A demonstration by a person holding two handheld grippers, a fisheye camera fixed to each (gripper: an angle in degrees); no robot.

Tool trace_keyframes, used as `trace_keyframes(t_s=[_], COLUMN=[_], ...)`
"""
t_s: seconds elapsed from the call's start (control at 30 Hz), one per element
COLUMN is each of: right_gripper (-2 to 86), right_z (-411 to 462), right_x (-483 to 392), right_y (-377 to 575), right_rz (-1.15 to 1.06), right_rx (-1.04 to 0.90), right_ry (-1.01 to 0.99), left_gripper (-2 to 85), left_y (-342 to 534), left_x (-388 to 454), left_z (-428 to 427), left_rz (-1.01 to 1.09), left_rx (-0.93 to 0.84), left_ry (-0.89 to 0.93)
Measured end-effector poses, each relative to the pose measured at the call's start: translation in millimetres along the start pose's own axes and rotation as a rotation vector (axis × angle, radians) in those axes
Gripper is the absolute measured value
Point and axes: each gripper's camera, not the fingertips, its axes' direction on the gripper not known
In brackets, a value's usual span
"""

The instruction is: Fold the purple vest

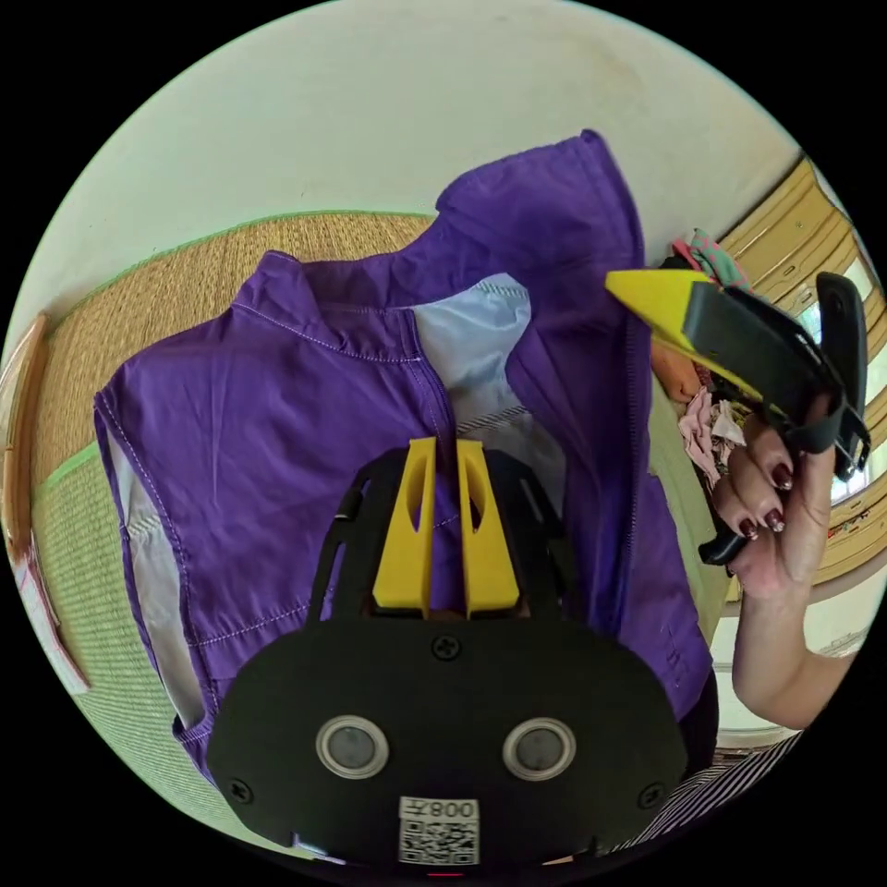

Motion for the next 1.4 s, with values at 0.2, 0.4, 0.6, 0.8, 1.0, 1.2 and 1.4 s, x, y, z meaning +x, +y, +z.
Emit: trace_keyframes(t_s=[0.2,0.4,0.6,0.8,1.0,1.2,1.4], right_gripper=[2.3,2.9,4.5,5.8,3.8,0.8,0.2], right_z=[55,128,179,177,151,189,140], right_x=[13,32,50,46,54,107,99], right_y=[-2,-1,5,5,2,11,29], right_rz=[0.013,0.046,0.052,0.021,0.004,0.094,0.033], right_rx=[-0.055,-0.178,-0.293,-0.274,-0.177,-0.299,-0.144], right_ry=[-0.010,0.050,0.107,0.095,0.113,0.194,0.165], left_gripper=[6.3,5.3,6.5,7.2,2.3,0.5,1.3], left_y=[9,38,60,71,64,54,51], left_x=[-37,-82,-88,-89,-95,-102,-101], left_z=[-21,-41,-24,-12,-8,-7,-25], left_rz=[-0.057,-0.153,-0.132,-0.140,-0.129,-0.135,-0.131], left_rx=[0.145,0.259,0.184,0.140,0.088,0.095,0.124], left_ry=[0.133,0.234,0.343,0.373,0.260,0.265,0.283])
